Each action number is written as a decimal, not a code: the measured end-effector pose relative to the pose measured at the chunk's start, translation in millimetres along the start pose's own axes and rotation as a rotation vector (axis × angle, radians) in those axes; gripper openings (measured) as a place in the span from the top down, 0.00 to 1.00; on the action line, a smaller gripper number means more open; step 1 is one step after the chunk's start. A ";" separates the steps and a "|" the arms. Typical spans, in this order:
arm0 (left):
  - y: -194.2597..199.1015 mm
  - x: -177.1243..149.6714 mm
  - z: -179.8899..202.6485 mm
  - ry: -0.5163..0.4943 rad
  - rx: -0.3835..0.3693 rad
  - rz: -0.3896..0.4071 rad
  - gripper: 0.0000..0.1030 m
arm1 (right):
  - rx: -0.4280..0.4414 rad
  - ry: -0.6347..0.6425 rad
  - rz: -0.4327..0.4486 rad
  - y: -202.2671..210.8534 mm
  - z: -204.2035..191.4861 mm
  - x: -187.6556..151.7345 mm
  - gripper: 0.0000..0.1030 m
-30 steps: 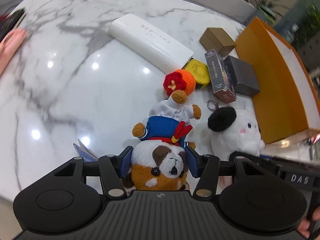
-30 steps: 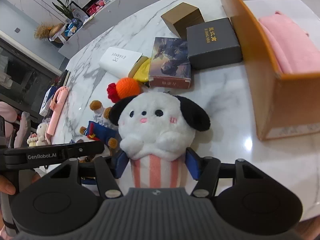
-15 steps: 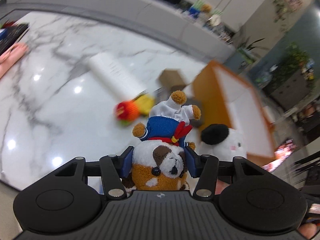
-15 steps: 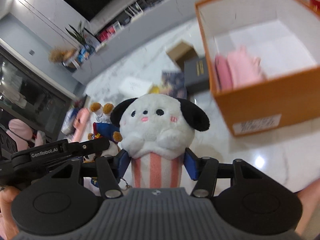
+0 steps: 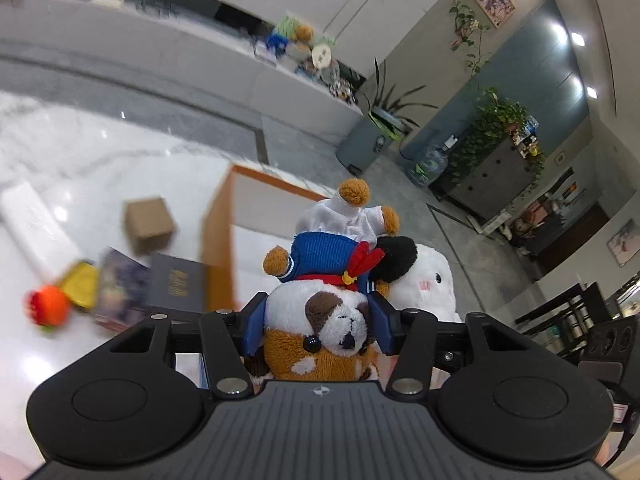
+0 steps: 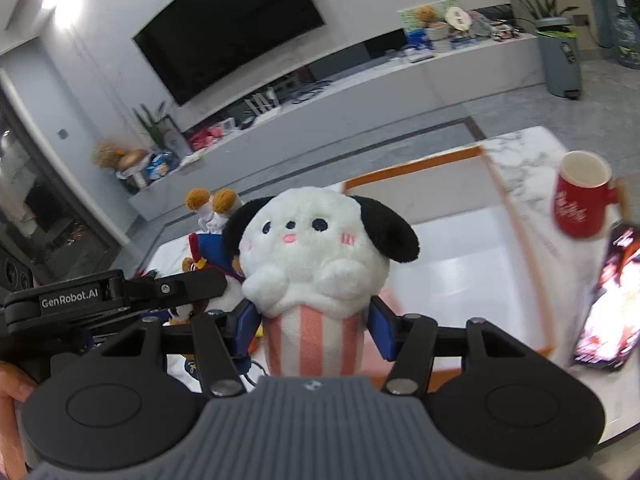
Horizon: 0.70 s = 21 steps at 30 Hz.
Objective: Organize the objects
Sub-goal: 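Carry both plush toys over the orange shoebox with both grippers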
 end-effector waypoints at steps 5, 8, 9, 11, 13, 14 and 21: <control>-63.1 -5.3 17.7 0.040 -0.012 -0.111 0.41 | -0.099 -0.039 -0.056 -3.1 51.2 20.4 0.43; -93.7 -10.3 23.0 0.060 -0.023 -0.173 0.41 | -0.134 -0.066 -0.129 -11.3 78.0 28.4 0.43; -103.6 -11.7 24.2 0.066 -0.023 -0.192 0.41 | -0.141 -0.077 -0.153 -10.8 87.3 28.2 0.43; -119.7 -16.7 22.9 0.074 -0.016 -0.228 0.41 | -0.150 -0.101 -0.206 -12.9 105.9 31.9 0.43; -127.5 -24.5 19.2 0.067 -0.004 -0.255 0.41 | -0.163 -0.112 -0.259 -20.5 119.4 32.4 0.43; -131.5 -26.3 17.3 0.070 -0.001 -0.269 0.41 | -0.169 -0.105 -0.282 -26.3 121.4 31.6 0.43; -138.6 -33.4 4.4 0.037 0.064 -0.316 0.41 | -0.220 -0.084 -0.403 -60.2 126.0 15.8 0.43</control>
Point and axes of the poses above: each gripper's, at about its wrist camera, not at the fingertips, and y roughly against the way its jaws point, z to its right, x to its top, the point moved 6 cm from there along -y, roughly the way its jaws point, and after that the axes turned 12 degrees about x, right-handed, at the moved point
